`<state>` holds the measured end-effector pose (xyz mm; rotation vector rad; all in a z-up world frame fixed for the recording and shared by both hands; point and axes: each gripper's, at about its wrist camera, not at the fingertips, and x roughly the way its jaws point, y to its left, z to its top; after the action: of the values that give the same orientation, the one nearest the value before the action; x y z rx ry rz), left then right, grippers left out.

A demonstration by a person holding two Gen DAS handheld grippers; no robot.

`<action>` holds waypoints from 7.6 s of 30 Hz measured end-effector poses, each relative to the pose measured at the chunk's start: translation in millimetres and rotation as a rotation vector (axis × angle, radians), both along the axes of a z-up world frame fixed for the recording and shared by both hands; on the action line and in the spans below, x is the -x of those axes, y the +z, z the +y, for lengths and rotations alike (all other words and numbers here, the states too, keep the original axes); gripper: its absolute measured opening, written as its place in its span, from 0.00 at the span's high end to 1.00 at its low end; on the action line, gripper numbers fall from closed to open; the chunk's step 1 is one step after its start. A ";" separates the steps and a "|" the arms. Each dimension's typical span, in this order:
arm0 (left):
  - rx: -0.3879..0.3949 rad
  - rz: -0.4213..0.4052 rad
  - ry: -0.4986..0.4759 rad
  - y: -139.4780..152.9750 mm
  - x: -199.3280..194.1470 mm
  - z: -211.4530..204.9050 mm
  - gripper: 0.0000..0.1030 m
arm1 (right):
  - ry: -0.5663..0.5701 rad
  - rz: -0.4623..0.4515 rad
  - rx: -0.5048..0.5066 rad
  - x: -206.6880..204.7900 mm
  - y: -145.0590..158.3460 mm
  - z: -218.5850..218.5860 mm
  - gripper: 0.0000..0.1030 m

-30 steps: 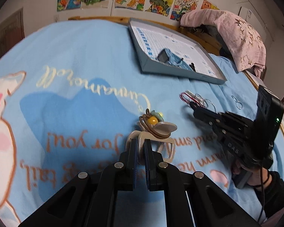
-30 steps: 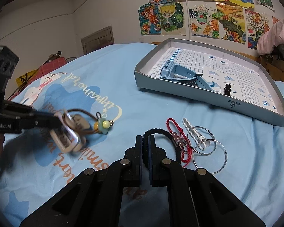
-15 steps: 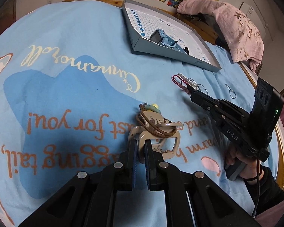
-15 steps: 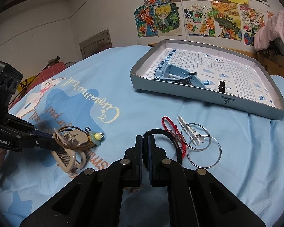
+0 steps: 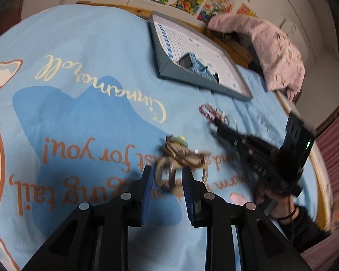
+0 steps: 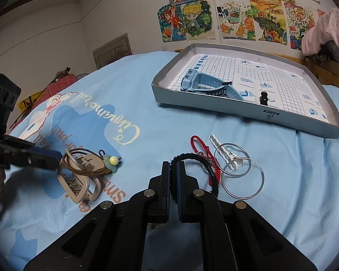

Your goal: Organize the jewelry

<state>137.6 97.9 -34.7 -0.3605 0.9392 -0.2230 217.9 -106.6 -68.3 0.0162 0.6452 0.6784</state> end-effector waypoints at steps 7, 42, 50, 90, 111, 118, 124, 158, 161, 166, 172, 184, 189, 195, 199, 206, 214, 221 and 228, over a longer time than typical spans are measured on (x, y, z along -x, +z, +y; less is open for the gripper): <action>0.111 0.048 0.002 -13.6 -39.6 6.7 0.76 | 0.020 0.007 0.015 -1.1 -2.0 7.2 0.95; 0.101 -0.248 0.037 45.4 -117.7 -21.7 0.97 | -0.018 -0.149 -0.047 -30.5 51.7 -11.6 0.95; 0.029 -0.349 0.104 53.7 -178.2 -39.9 0.97 | -0.077 -0.162 -0.026 -101.8 65.9 -15.9 0.95; -0.231 -0.567 0.224 89.0 -40.0 -48.2 0.00 | -0.305 -0.295 -0.213 -10.9 93.8 -80.5 0.08; -0.325 -0.548 0.210 45.0 92.1 -72.6 0.00 | -0.390 -0.362 -0.134 127.3 76.2 -109.5 0.02; -0.298 -0.482 0.228 21.0 95.5 -67.5 0.00 | -0.397 -0.346 -0.073 139.7 58.2 -107.7 0.02; -0.300 -0.448 0.217 9.5 92.8 -69.8 0.00 | -0.404 -0.313 -0.058 134.4 45.9 -108.5 0.02; -0.252 -0.335 0.202 3.4 55.2 -66.9 0.00 | -0.300 -0.255 -0.088 54.6 55.9 -92.7 0.02; -0.237 -0.292 0.197 -4.0 47.4 -65.1 0.00 | -0.277 -0.250 -0.087 46.5 54.1 -87.1 0.02; -0.210 -0.237 0.186 -15.2 35.0 -64.5 0.01 | -0.252 -0.243 -0.095 35.1 51.2 -78.4 0.02; -0.211 -0.185 0.177 -23.0 18.2 -66.7 0.06 | -0.236 -0.197 -0.097 23.9 42.8 -76.4 0.02; -0.250 -0.126 0.153 -36.5 -8.5 -73.8 0.21 | -0.172 -0.003 -0.076 -10.0 7.4 -70.6 0.02; -0.252 -0.122 0.140 -40.0 -18.0 -76.8 0.30 | -0.168 0.069 -0.095 -21.5 -6.5 -71.8 0.08; -0.222 -0.119 0.124 -41.8 -35.8 -77.5 0.46 | -0.193 0.093 -0.084 -31.0 -10.4 -71.9 0.21; -0.201 -0.124 0.121 -42.6 -45.4 -77.8 0.46 | -0.206 0.106 -0.049 -41.0 -11.4 -67.4 0.35; -0.160 -0.138 0.110 -43.2 -64.5 -76.6 0.46 | -0.219 0.139 -0.005 -55.3 -16.7 -61.1 0.56; -0.125 -0.180 0.083 -44.0 -60.3 -77.6 0.46 | -0.207 0.171 0.018 -58.4 -24.2 -56.4 0.90; -0.079 -0.241 0.065 -38.2 -51.6 -75.2 0.46 | -0.226 0.098 0.008 -45.7 -17.4 -60.5 0.97; -0.061 -0.271 0.072 -23.2 -54.2 -73.6 0.46 | -0.264 -0.004 -0.017 -32.0 1.0 -72.8 0.97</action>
<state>191.8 24.3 -57.9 -0.2983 0.6633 -0.1715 250.0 -179.4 -67.3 0.1135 0.6206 0.4289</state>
